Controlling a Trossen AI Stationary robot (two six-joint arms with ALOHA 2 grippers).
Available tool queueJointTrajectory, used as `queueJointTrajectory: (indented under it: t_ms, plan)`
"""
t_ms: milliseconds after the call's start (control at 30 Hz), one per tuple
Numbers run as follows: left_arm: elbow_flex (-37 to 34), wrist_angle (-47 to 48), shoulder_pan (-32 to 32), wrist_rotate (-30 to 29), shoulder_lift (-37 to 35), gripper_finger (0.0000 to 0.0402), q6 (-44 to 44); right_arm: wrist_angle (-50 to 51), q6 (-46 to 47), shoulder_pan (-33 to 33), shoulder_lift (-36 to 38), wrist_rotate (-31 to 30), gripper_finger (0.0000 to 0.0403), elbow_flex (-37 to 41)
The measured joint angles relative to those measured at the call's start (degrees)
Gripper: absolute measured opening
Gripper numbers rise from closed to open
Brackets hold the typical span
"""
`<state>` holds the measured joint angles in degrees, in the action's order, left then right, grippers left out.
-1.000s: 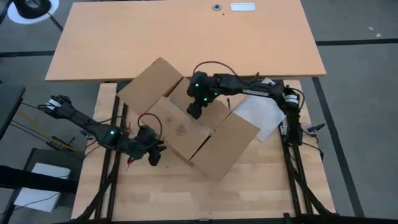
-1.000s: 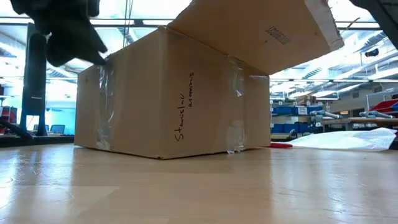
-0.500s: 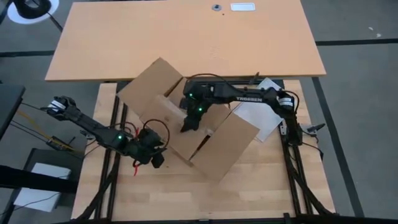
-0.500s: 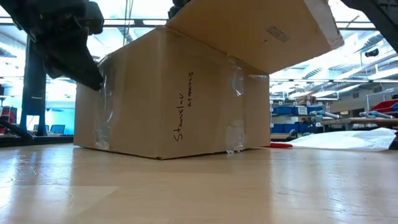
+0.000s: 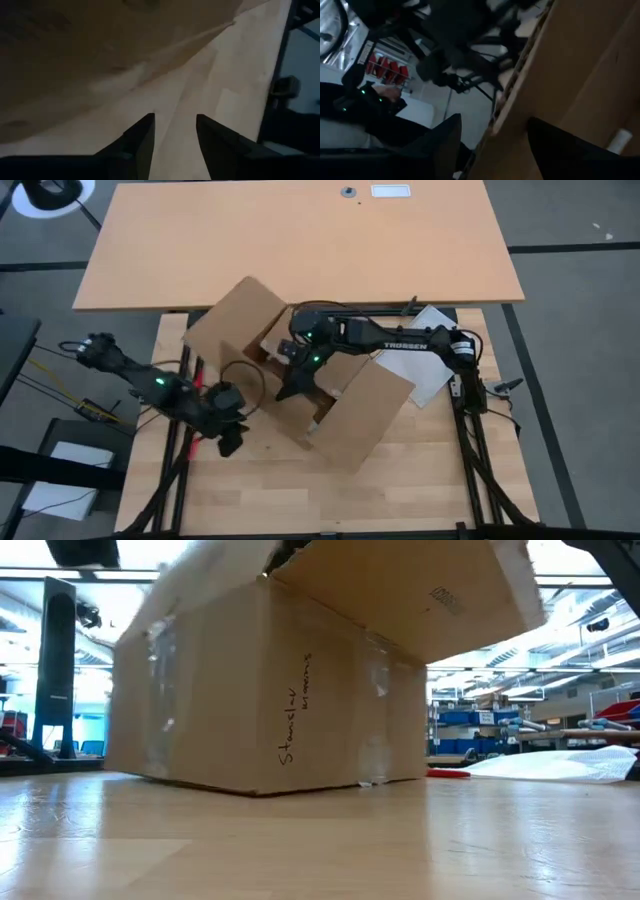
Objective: Unpack boxes
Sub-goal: Open the cardboard box using the red cutter
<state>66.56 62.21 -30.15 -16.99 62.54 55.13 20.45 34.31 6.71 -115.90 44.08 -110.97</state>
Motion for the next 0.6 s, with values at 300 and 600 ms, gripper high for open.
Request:
queueJointTrajectory:
  t_ms: [300,600]
  plan:
    - [17.77,10.44,-1.88,-15.77,-0.13,0.0156,-4.08,-5.94,-3.7,-6.21,-0.35,-10.49,0.0219,-0.23]
    - [16.99,5.36,0.22,-26.66,0.67,0.0156,-11.89,-9.86,-7.36,-9.17,-0.37,-15.98,0.0204,-0.2]
